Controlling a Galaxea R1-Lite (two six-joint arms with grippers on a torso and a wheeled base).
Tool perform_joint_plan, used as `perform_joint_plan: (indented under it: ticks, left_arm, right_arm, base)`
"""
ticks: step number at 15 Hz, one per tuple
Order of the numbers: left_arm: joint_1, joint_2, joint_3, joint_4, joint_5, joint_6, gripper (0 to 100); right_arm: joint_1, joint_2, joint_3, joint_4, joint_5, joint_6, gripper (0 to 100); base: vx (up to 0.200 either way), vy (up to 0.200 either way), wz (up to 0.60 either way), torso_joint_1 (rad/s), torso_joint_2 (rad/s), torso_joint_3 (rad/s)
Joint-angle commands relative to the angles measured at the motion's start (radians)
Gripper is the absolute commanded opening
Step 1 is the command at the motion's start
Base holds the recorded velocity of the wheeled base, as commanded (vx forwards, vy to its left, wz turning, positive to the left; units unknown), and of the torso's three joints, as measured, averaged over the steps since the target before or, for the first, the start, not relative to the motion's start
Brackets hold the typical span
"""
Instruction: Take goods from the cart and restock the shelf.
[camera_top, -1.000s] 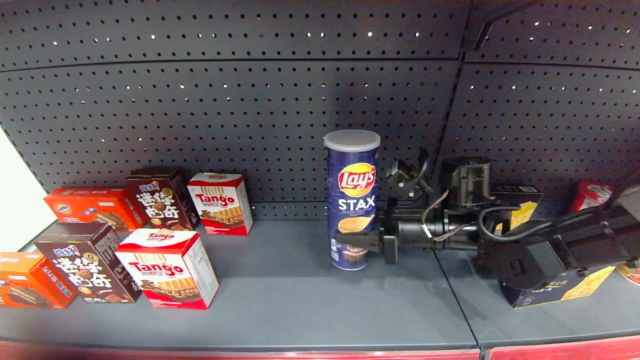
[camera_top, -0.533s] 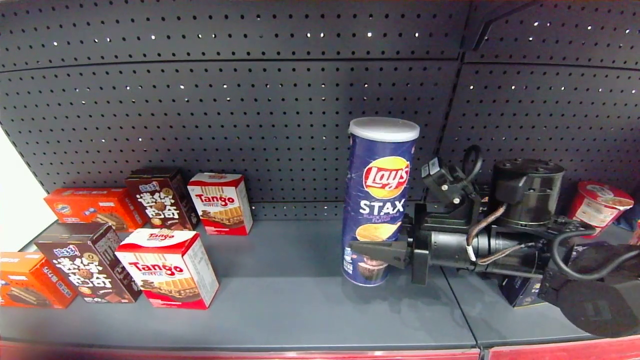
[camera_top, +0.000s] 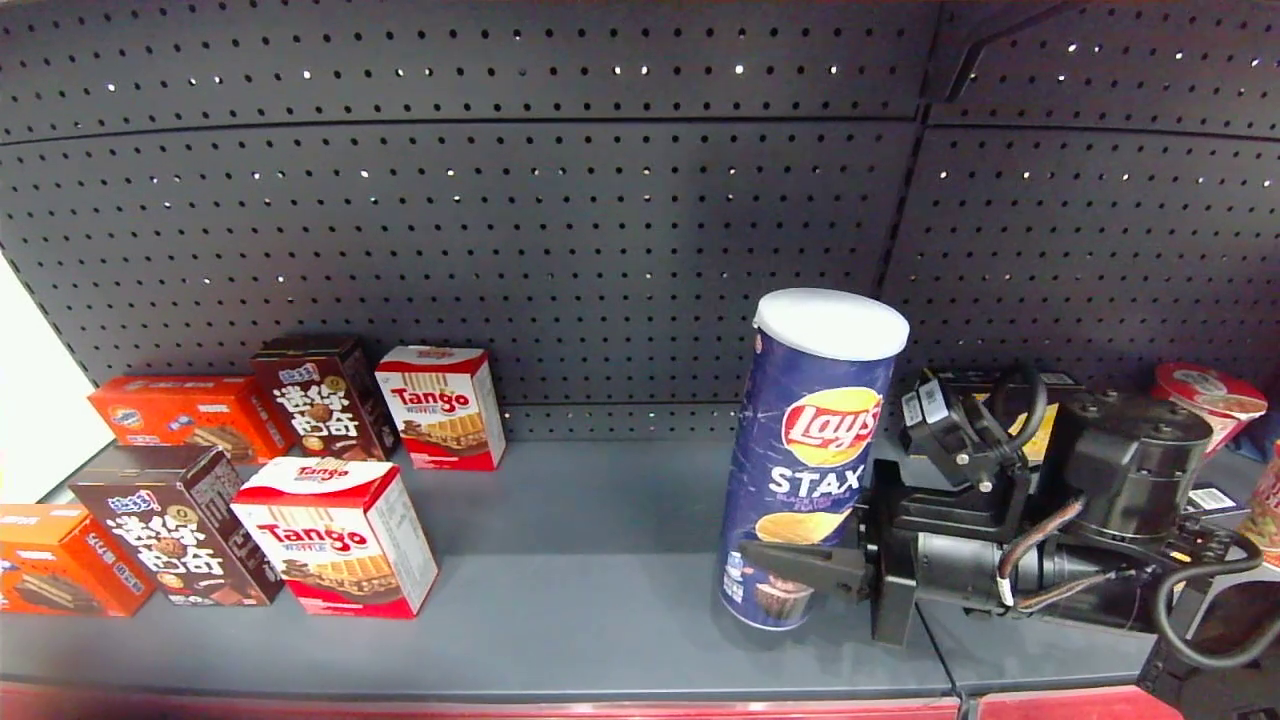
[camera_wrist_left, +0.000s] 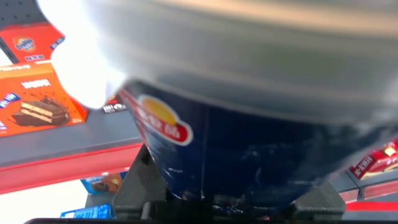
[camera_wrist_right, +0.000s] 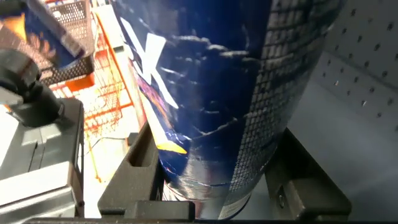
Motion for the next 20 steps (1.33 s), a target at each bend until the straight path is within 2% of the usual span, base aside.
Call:
perform_joint_plan:
  ticks: [1,7,16,20]
  left_arm:
    - [-0.002,0.024,-0.012,-0.001,0.003,0.001,0]
    - [-0.002,0.041,-0.022,-0.001,0.003,0.003,0]
    - [-0.002,0.064,-0.020,-0.001,0.003,0.004,0]
    - [-0.003,0.067,-0.017,-0.001,0.003,0.004,0]
  right_arm:
    - [-0.011,0.028,0.031,-0.012,0.003,-0.001,0]
    - [-0.068,0.119,0.031,-0.095,0.013,-0.008,0]
    - [-0.071,0.185,0.076,-0.167,0.014,-0.014,0]
    - [-0.071,0.223,0.112,-0.245,0.014,-0.012,0]
  base:
    - [0.000,0.000,0.00,0.000,0.00,0.000]
    - [0.000,0.000,0.00,0.000,0.00,0.000]
    - [0.000,0.000,0.00,0.000,0.00,0.000]
    - [0.000,0.000,0.00,0.000,0.00,0.000]
